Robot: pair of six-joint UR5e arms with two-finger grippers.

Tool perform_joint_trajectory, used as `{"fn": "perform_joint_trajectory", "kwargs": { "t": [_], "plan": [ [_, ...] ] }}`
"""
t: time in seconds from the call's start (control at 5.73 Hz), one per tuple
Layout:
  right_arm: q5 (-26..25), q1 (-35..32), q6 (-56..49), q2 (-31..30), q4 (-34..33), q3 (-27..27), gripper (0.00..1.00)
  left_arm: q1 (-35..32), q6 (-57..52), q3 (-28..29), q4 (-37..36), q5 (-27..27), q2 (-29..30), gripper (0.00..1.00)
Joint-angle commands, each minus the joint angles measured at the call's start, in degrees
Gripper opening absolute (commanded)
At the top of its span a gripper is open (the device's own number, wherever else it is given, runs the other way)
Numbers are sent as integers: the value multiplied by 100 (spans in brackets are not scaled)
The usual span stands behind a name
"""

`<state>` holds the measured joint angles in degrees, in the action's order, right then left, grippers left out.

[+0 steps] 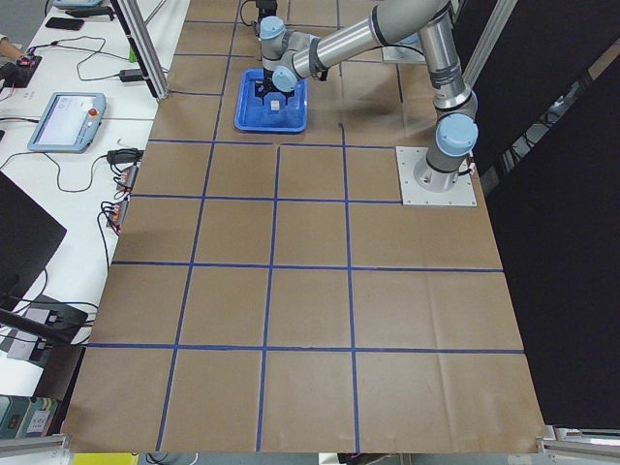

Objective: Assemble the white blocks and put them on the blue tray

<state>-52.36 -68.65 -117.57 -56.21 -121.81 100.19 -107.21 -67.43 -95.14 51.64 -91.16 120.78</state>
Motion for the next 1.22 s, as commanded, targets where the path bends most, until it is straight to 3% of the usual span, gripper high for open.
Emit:
{"fn": "perform_joint_trajectory", "kwargs": {
  "t": [0.0,0.17,0.52,0.87,1.05],
  "plan": [
    [7,0,41,-109,0,-17,21,33,-7,240,938,2,-656,99],
    [7,0,76,-449,148,-9,21,77,19,686,2189,-7,-1191,99],
    [16,-61,94,-1197,832,105,21,68,72,1077,3611,19,-2150,99],
    [77,-725,303,-1541,739,718,21,68,1530,954,3906,-42,-2680,99],
    [338,-982,879,-1551,251,860,21,286,2879,945,3941,-51,-2760,99]
  ]
}}
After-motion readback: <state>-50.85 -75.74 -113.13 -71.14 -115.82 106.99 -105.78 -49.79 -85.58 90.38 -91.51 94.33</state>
